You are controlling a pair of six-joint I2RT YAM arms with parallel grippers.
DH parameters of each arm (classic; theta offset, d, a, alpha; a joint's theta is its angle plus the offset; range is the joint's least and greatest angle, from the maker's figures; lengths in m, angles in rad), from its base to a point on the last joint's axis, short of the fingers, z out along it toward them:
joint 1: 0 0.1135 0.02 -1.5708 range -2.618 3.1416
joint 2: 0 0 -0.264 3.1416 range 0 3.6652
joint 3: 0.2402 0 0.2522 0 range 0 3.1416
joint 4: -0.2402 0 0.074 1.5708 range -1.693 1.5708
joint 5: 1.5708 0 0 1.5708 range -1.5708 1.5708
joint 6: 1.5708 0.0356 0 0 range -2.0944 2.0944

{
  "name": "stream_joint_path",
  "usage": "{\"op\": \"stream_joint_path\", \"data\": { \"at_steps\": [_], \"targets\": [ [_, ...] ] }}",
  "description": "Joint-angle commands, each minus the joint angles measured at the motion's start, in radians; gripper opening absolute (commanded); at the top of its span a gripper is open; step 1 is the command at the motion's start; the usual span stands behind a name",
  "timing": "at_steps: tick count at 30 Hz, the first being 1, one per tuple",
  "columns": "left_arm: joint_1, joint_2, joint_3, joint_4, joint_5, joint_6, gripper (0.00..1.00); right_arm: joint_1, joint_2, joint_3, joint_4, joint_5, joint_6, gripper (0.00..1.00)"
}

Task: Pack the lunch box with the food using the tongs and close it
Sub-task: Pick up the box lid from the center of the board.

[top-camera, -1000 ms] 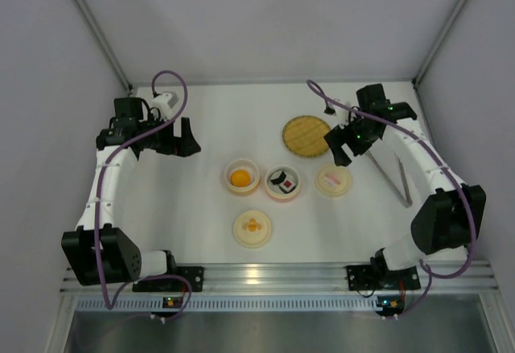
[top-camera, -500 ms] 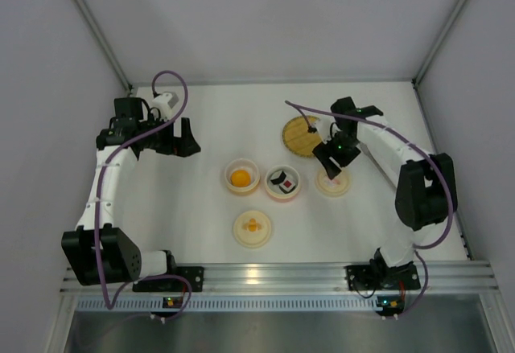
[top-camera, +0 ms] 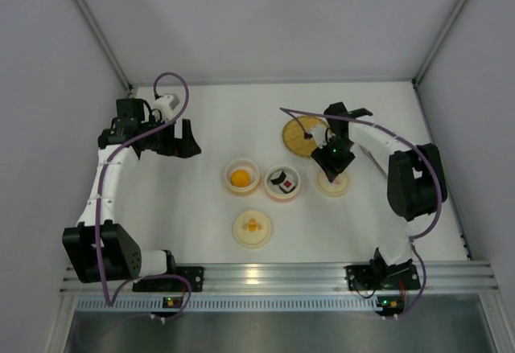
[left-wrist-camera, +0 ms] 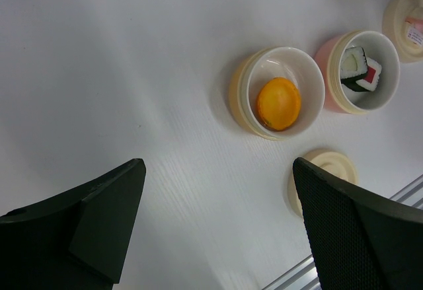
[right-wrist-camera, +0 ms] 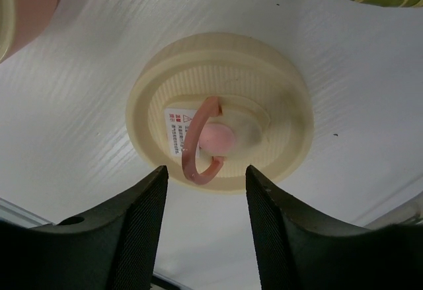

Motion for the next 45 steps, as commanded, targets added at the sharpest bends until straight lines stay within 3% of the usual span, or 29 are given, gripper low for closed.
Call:
{"op": "stream_joint_path", "data": {
  "at_steps": [1, 5, 17, 33, 36, 38, 43, 45],
  "targets": [
    [0.003, 0.003, -0.004, 0.031, 0.009, 0.016, 0.98, 0.018, 0.012, -0.005, 0.063, 0.015, -0.022, 0.5],
    [0.003, 0.0, -0.014, 0.039, 0.009, 0.018, 0.98, 0.018, 0.031, -0.008, 0.077, 0.02, -0.033, 0.46],
    [0.003, 0.0, -0.023, 0.049, -0.002, 0.01, 0.98, 0.015, 0.005, -0.066, 0.127, 0.012, -0.059, 0.21],
    [0.002, -0.012, -0.021, 0.046, -0.001, 0.004, 0.98, -0.033, -0.116, -0.273, 0.35, -0.071, -0.007, 0.22],
    [0.0, -0.014, -0.017, 0.045, -0.001, 0.006, 0.98, -0.039, -0.119, -0.284, 0.37, -0.074, -0.003, 0.13],
    [0.002, -0.015, -0.017, 0.042, -0.004, 0.007, 0.98, -0.043, -0.142, -0.278, 0.353, -0.089, -0.019, 0.01],
    [0.003, -0.026, -0.017, 0.028, -0.011, 0.029, 0.98, -0.063, -0.292, -0.218, 0.22, -0.134, -0.176, 0.0],
    [0.003, -0.025, -0.021, 0.029, -0.007, 0.035, 0.98, -0.063, -0.311, -0.136, 0.094, -0.15, -0.294, 0.0]
  ]
}}
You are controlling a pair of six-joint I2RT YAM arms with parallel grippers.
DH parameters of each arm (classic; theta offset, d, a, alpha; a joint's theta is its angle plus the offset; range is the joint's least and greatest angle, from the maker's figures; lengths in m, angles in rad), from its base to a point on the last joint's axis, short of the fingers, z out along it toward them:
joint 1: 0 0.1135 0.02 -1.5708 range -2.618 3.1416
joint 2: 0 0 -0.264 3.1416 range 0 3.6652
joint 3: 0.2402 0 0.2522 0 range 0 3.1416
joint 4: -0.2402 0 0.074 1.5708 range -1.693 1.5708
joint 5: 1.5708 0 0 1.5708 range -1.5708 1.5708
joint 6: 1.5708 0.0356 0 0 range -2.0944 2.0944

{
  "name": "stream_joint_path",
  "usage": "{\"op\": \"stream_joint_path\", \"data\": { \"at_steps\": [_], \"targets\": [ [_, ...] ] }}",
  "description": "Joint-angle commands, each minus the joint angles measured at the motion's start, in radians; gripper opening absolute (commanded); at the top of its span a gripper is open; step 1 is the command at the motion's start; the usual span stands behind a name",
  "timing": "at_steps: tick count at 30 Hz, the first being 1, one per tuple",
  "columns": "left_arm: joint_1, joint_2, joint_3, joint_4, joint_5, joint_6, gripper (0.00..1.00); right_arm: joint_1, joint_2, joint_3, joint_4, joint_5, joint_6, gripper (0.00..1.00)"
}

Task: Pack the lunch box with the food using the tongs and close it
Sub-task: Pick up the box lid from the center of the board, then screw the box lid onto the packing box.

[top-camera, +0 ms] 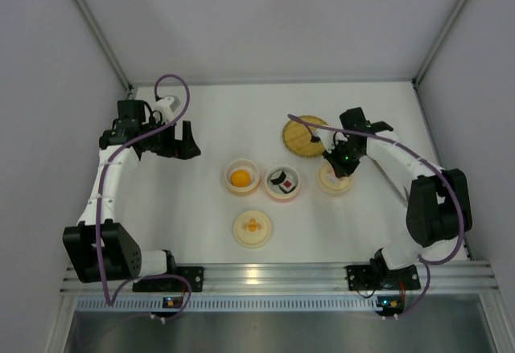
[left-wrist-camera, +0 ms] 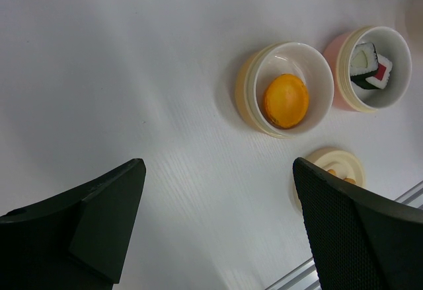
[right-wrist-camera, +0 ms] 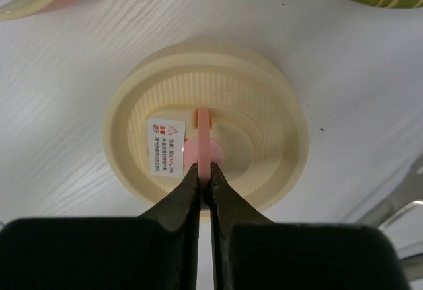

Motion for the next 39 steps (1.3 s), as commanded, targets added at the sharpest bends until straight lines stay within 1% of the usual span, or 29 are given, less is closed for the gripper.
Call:
{"op": "stream_joint_path", "data": {
  "at_steps": [1, 2, 3, 5, 6, 8, 10, 11, 18, 23, 32, 39],
  "targets": [
    [0.003, -0.028, -0.006, 0.022, 0.015, 0.027, 0.98, -0.015, -0.111, 0.145, -0.168, -0.093, -0.203, 0.0],
    [0.003, -0.026, -0.006, 0.024, 0.02, 0.027, 0.98, -0.015, -0.114, 0.205, -0.208, -0.109, -0.271, 0.0],
    [0.003, -0.026, -0.009, 0.03, 0.028, 0.021, 0.99, -0.01, -0.116, 0.234, -0.271, -0.126, -0.303, 0.0],
    [0.003, -0.022, -0.013, 0.034, 0.038, 0.016, 0.99, -0.001, -0.106, 0.324, -0.323, -0.153, -0.371, 0.0],
    [0.003, -0.021, -0.015, 0.037, 0.04, 0.01, 0.98, 0.014, -0.102, 0.352, -0.377, -0.165, -0.401, 0.0],
    [0.003, -0.017, -0.021, 0.045, 0.049, 0.005, 0.98, 0.04, -0.088, 0.413, -0.409, -0.187, -0.464, 0.0],
    [0.003, -0.014, -0.022, 0.045, 0.061, 0.004, 0.98, 0.092, -0.073, 0.437, -0.431, -0.193, -0.508, 0.0],
    [0.003, -0.011, -0.022, 0.045, 0.066, 0.004, 0.98, 0.106, -0.068, 0.45, -0.437, -0.199, -0.562, 0.0],
    [0.003, -0.005, -0.035, 0.06, 0.077, -0.008, 0.98, 0.278, -0.005, 0.469, -0.402, -0.182, -0.683, 0.0],
    [0.026, 0.005, -0.029, 0.056, 0.1, 0.004, 0.98, 0.355, 0.033, 0.454, -0.339, -0.176, -0.761, 0.0],
    [0.059, 0.029, -0.03, 0.048, 0.143, 0.018, 0.98, 0.419, 0.153, 0.523, -0.348, -0.166, -0.834, 0.0],
    [0.068, 0.031, -0.049, 0.047, 0.152, 0.036, 0.98, 0.432, 0.252, 0.599, -0.371, -0.143, -0.863, 0.0]
  ]
}}
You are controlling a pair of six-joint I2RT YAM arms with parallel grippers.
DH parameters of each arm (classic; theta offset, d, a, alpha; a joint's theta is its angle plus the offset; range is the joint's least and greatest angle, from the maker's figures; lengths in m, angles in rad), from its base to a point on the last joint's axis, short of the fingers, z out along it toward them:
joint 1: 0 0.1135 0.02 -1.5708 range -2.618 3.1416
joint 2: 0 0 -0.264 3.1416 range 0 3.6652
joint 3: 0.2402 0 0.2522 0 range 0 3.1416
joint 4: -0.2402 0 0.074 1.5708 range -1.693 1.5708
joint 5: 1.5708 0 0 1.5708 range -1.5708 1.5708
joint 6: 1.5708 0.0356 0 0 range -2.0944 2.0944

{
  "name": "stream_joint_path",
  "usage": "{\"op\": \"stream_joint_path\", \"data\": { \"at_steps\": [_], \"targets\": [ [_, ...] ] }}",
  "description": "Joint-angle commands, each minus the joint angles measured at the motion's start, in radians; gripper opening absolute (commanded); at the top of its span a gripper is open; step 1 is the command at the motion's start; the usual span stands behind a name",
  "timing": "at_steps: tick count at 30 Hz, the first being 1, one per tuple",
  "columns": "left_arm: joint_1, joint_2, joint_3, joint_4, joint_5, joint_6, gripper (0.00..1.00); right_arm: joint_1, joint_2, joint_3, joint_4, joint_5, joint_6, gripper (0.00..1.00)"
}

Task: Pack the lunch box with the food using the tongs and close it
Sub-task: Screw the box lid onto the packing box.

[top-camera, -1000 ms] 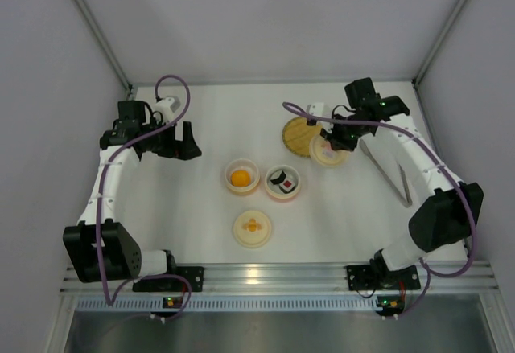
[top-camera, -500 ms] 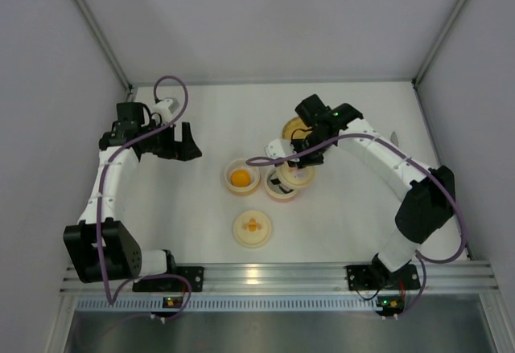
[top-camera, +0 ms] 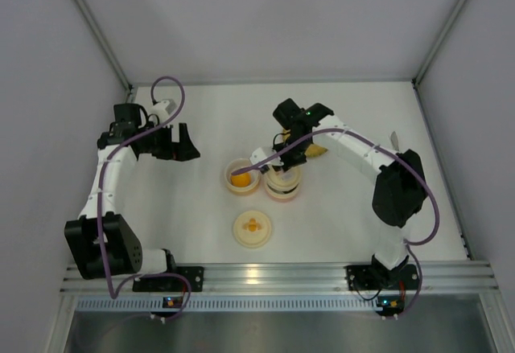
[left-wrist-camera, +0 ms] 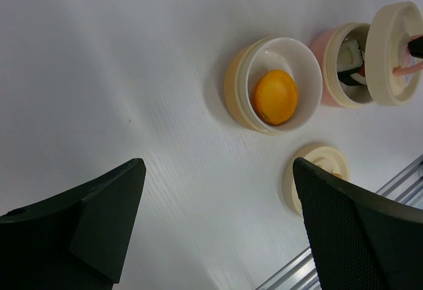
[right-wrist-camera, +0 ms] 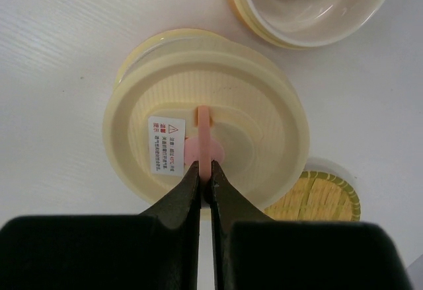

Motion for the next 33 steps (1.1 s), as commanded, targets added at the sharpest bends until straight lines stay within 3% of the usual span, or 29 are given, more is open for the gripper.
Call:
{"op": "stream_joint_path", "data": {
  "at_steps": [1, 21, 33],
  "targets": [
    [0.014, 0.001, -0.014, 0.031, 0.042, 0.031, 0.98, 0.022, 0.032, 0.078, -0.01, -0.016, -0.061, 0.0],
    [0.04, 0.03, -0.051, 0.057, 0.066, 0.045, 0.99, 0.034, 0.132, 0.149, -0.161, 0.054, -0.087, 0.0],
    [0.042, 0.032, -0.056, 0.059, 0.069, 0.044, 0.98, 0.045, 0.135, 0.13, -0.116, 0.072, -0.047, 0.0]
  ]
}}
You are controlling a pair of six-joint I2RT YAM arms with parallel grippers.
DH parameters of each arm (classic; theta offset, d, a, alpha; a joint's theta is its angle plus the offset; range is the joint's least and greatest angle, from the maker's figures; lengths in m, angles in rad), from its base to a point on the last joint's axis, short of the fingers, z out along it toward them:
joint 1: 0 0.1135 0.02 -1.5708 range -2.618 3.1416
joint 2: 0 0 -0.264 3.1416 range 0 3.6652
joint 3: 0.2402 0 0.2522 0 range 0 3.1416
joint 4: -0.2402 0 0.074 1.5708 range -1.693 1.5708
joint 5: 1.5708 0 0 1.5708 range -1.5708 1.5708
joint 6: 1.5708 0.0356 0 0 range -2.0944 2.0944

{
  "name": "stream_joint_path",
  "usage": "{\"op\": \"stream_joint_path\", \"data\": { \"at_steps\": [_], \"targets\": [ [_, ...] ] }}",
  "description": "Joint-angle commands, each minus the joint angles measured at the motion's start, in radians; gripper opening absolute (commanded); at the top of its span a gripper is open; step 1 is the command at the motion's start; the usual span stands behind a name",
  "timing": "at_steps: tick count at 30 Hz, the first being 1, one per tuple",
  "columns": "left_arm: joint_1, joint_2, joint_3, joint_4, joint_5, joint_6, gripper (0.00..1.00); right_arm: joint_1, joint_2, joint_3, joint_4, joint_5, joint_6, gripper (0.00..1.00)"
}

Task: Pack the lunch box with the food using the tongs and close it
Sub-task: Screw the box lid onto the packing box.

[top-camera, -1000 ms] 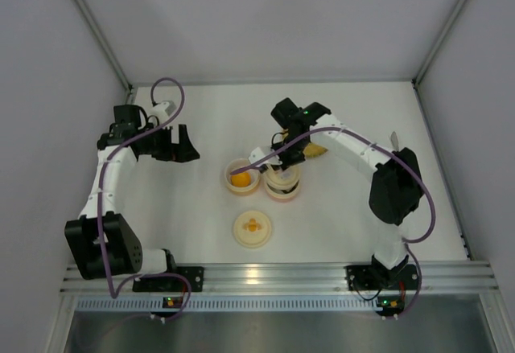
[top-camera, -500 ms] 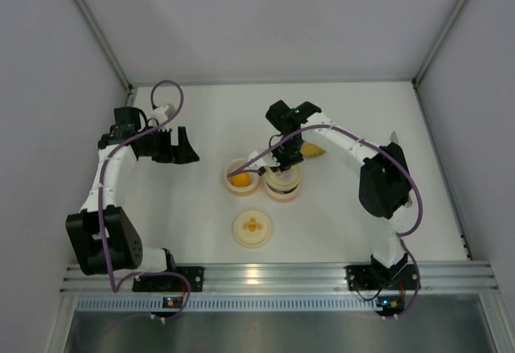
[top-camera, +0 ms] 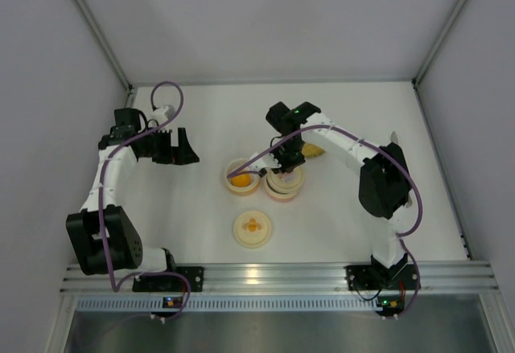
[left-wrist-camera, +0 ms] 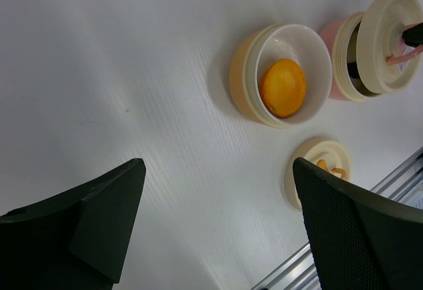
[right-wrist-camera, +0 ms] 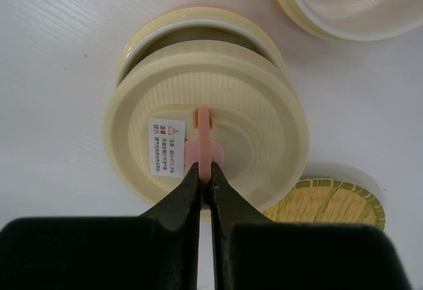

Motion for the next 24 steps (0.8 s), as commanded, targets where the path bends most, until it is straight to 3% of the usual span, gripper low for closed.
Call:
{"op": "stream_joint_path", "data": {
  "at_steps": [1, 24],
  "targets": [
    [0.007, -0.002, -0.009, 0.049, 0.037, 0.023, 0.98, 0.033, 0.0, 0.024, -0.006, -0.007, 0.001, 0.0],
    [0.01, 0.006, -0.013, 0.055, 0.04, 0.027, 0.98, 0.057, 0.024, -0.002, 0.026, -0.015, 0.024, 0.0]
  ]
}}
